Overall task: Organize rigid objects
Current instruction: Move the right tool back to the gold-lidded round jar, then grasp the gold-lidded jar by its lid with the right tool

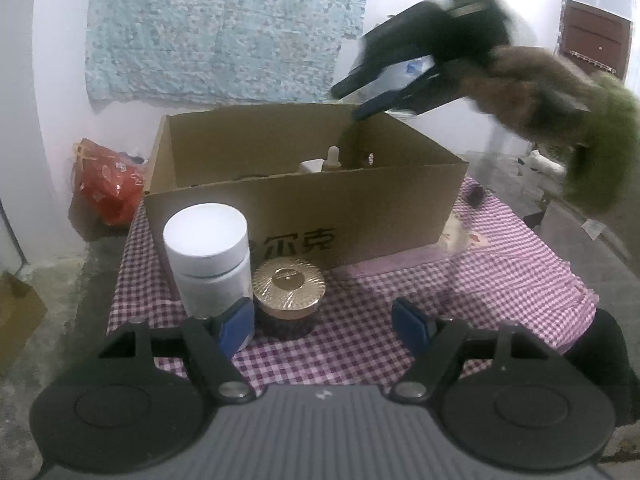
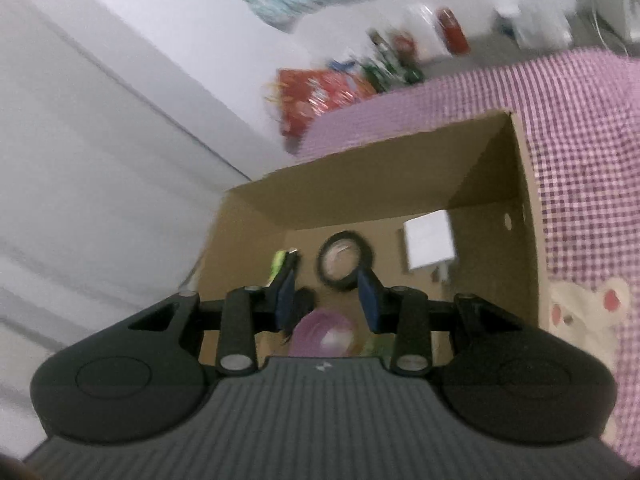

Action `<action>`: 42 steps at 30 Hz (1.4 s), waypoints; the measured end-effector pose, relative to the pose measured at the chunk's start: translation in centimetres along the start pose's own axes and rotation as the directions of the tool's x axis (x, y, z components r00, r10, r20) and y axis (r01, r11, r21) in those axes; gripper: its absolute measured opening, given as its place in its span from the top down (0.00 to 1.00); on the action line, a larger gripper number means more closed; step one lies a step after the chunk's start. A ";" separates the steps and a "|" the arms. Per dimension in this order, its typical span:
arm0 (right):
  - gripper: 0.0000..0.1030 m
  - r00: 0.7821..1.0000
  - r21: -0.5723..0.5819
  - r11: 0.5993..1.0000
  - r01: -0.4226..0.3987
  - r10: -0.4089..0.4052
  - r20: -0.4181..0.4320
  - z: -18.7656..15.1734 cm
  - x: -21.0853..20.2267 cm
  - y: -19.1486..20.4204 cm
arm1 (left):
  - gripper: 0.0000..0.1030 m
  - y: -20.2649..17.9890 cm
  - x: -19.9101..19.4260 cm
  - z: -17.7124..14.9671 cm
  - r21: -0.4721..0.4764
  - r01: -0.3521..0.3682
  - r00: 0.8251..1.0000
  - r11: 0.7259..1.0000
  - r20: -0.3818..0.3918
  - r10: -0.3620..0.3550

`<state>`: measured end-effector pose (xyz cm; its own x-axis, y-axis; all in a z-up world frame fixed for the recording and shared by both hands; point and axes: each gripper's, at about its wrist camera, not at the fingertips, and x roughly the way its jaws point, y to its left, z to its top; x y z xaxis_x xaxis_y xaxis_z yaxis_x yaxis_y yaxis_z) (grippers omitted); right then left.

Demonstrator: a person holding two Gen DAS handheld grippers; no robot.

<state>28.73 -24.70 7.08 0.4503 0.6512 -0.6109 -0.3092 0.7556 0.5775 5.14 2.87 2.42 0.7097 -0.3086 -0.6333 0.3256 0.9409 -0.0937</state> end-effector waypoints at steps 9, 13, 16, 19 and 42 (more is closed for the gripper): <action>0.60 0.996 -0.194 0.980 -0.043 0.058 0.072 -10.7 -6.1 5.4 | 0.26 -1.2 1.3 -0.9 0.055 -0.066 0.998 0.996 0.009 0.066; 0.60 0.997 -0.216 0.976 0.000 0.017 0.076 -15.1 -3.3 5.6 | 0.27 -1.4 2.7 -1.4 0.055 -0.090 0.996 0.994 -0.005 0.090; 0.60 0.997 -0.193 0.980 0.043 -0.031 0.066 -17.0 -0.1 5.0 | 0.30 -1.2 3.8 -1.6 0.044 -0.096 0.995 0.994 -0.016 0.097; 0.61 0.996 -0.171 0.983 0.070 -0.061 0.058 -18.0 2.5 4.5 | 0.30 -1.2 5.0 -1.7 0.051 -0.114 0.993 0.992 -0.031 0.116; 0.61 0.997 -0.017 0.998 -0.056 0.055 -0.057 -16.5 7.8 2.0 | 0.30 -0.7 7.1 -2.2 0.056 -0.075 0.996 0.996 -0.051 0.078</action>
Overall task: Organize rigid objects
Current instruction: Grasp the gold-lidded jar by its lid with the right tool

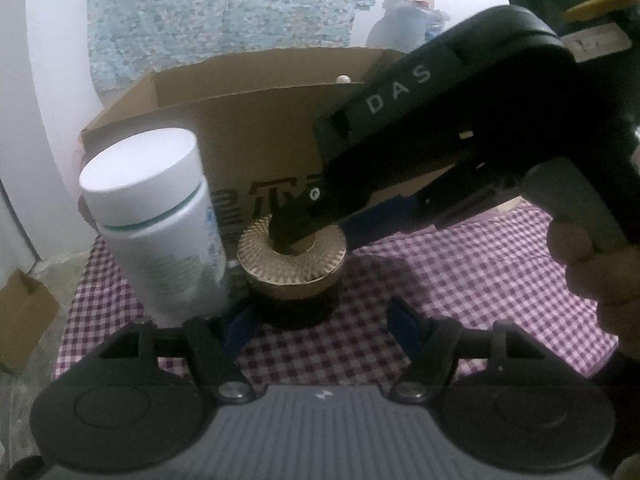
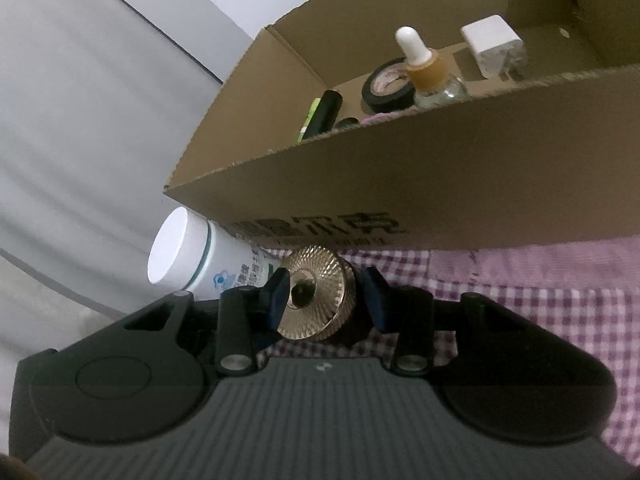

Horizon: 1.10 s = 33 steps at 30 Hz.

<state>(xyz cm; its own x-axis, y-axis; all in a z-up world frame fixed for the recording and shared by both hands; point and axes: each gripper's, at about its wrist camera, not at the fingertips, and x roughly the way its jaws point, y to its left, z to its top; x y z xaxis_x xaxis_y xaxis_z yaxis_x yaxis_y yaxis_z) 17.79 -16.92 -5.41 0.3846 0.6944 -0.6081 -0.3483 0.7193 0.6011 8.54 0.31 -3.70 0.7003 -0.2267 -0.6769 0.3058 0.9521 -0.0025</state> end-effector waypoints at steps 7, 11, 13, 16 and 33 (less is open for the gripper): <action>0.60 1.000 0.033 0.999 0.018 -0.018 -0.001 -1.5 -2.1 -1.1 | 0.31 -1.7 -0.9 -0.3 0.044 0.094 0.995 0.995 0.017 -0.094; 0.61 1.000 0.070 0.998 -0.004 0.004 0.004 -2.6 -3.3 -1.7 | 0.34 -3.2 -1.5 -0.5 0.087 0.143 0.989 0.986 0.023 -0.145; 0.61 1.000 0.061 0.998 0.021 -0.022 0.022 -3.0 -4.2 -1.9 | 0.34 -3.7 -1.9 -0.7 0.111 0.128 0.990 0.986 0.037 -0.133; 0.61 0.998 0.063 0.997 0.038 -0.042 0.055 -2.8 -5.3 -2.4 | 0.34 -3.2 -2.2 -0.6 0.093 0.085 0.994 0.992 0.054 -0.090; 0.53 0.999 0.086 0.996 0.022 -0.025 0.041 -1.1 -2.9 -2.9 | 0.30 -1.3 0.3 0.2 0.000 0.063 0.998 0.998 -0.020 -0.063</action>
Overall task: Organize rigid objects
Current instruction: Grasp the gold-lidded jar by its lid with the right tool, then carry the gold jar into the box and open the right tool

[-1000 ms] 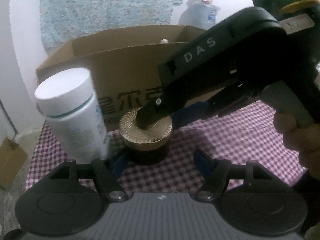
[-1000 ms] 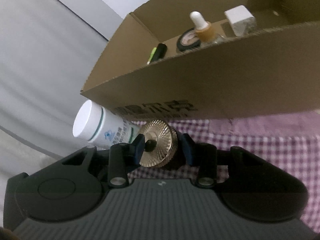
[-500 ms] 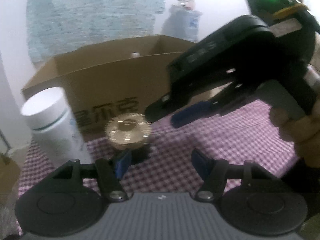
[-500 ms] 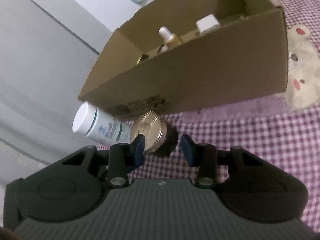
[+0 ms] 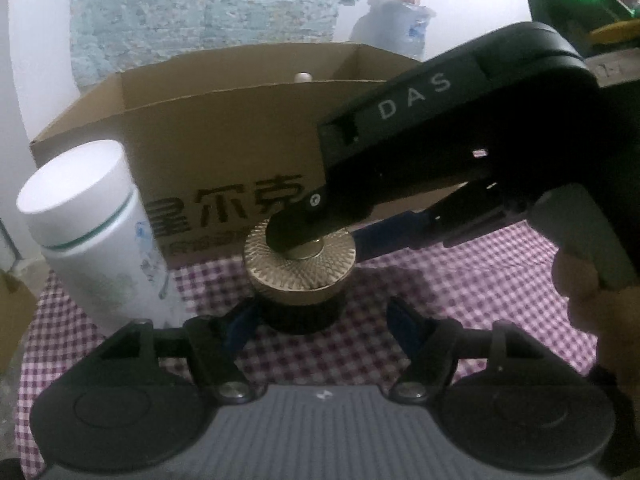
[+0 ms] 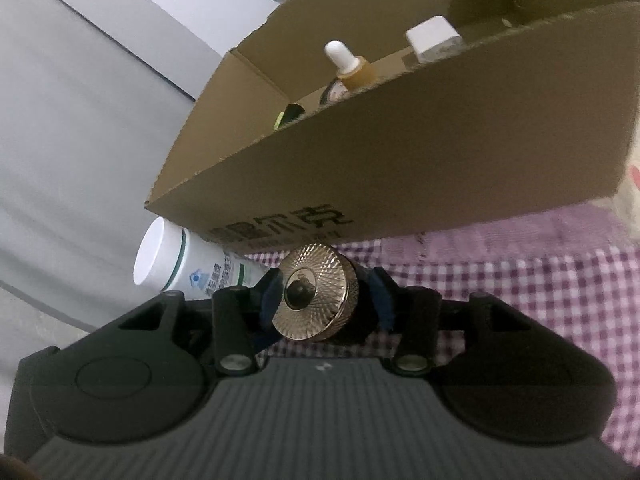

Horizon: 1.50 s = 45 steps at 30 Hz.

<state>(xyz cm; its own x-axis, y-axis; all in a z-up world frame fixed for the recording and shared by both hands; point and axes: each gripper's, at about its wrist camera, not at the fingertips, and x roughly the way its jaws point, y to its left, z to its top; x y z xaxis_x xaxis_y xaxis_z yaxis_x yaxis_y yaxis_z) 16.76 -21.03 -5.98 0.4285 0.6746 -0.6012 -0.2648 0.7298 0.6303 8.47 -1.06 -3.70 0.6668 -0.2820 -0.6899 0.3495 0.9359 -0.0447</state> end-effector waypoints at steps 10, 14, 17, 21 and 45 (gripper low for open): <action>0.53 1.000 0.057 0.998 0.020 -0.021 0.016 -2.3 -4.0 -2.4 | 0.32 -2.1 -1.1 -0.9 0.062 0.124 0.992 0.990 0.004 -0.124; 0.53 0.998 0.062 0.997 0.045 -0.048 0.051 -2.5 -4.8 -2.6 | 0.32 -1.7 -0.8 -0.6 0.074 0.078 0.997 0.994 0.014 -0.079; 0.53 0.998 0.067 0.997 0.036 -0.039 0.051 -2.5 -5.0 -2.7 | 0.36 -1.0 0.2 0.1 0.079 0.057 0.998 0.995 0.003 -0.058; 0.53 0.997 0.047 0.998 0.053 -0.055 0.048 -2.7 -4.1 -2.1 | 0.39 -1.0 1.8 1.5 0.079 0.068 0.998 0.995 -0.009 -0.068; 0.61 0.971 -0.092 0.995 0.032 -0.009 0.240 0.2 -10.2 2.9 | 0.45 -2.4 -2.7 10.0 0.062 0.046 0.989 0.997 0.140 -0.054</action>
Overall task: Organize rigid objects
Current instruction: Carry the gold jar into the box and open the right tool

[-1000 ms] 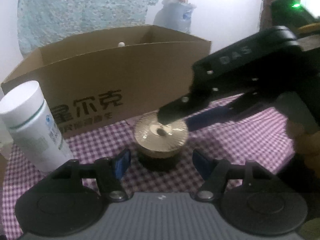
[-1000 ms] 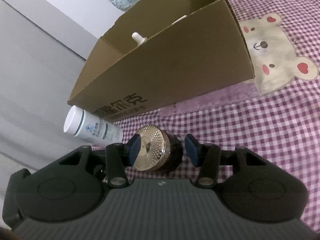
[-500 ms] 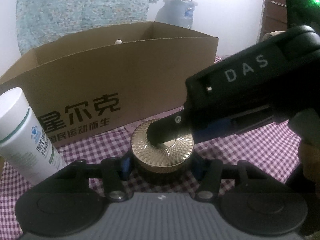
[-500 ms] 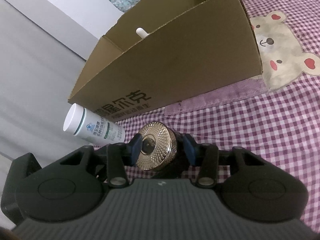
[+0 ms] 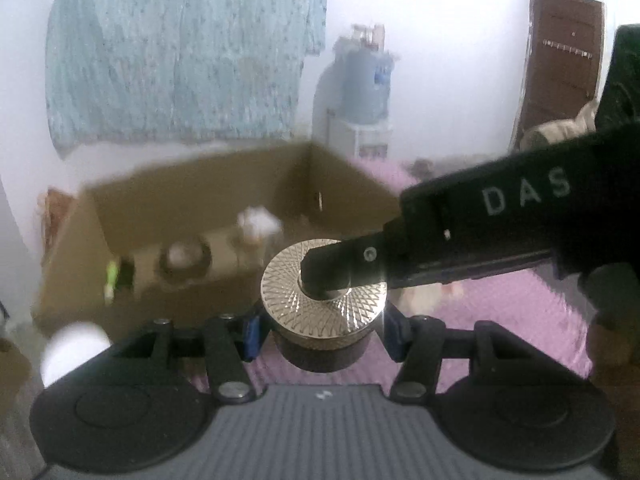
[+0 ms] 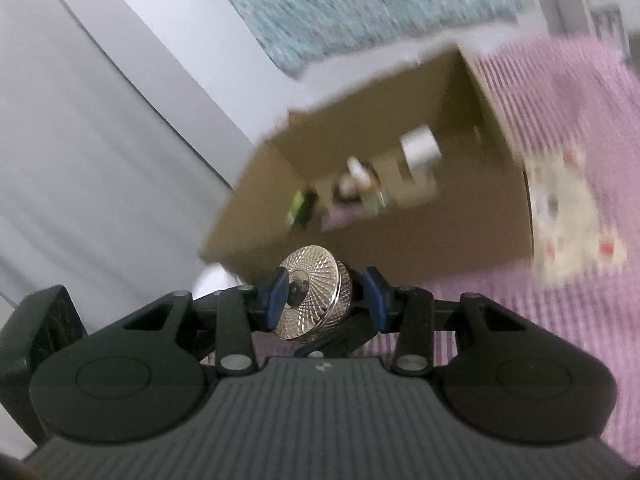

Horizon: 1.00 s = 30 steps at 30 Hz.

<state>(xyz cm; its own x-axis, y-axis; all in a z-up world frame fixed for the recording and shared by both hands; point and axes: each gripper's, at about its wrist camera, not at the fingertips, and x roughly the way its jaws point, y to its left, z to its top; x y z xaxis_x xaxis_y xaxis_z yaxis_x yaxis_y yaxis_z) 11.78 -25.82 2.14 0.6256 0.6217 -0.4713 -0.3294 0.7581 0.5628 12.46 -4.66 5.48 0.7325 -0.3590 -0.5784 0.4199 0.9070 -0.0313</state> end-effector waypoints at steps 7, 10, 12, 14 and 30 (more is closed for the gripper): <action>0.60 1.000 -0.052 0.999 0.009 -0.008 0.023 6.8 -0.5 -0.9 | 0.45 -1.1 3.6 6.6 -0.030 0.015 1.000 0.999 -0.017 -0.015; 0.60 0.999 -0.046 0.998 0.038 -0.039 -0.022 9.5 0.8 -2.5 | 0.45 -0.9 6.4 8.3 -0.064 0.038 0.997 0.997 -0.068 -0.043; 0.60 0.997 -0.041 0.998 0.055 -0.057 -0.059 10.8 1.8 -3.7 | 0.45 -0.7 8.2 8.9 -0.090 0.048 0.992 0.995 -0.109 -0.058; 0.60 0.992 -0.046 0.996 0.075 -0.079 -0.102 11.9 3.0 -4.4 | 0.45 -0.3 9.8 9.0 -0.114 0.057 0.986 0.992 -0.147 -0.074; 0.61 0.965 -0.153 0.981 0.122 -0.153 -0.213 12.8 7.9 -5.9 | 0.42 1.2 14.1 7.0 -0.235 0.048 0.963 0.971 -0.247 -0.107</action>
<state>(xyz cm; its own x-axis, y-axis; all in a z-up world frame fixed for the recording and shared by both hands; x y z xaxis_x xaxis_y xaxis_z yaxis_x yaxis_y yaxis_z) 27.72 -27.91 3.76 0.5038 0.5255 -0.6856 -0.3547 0.8495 0.3905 27.06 -10.16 3.02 0.5280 -0.3889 -0.7550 0.3168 0.9150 -0.2497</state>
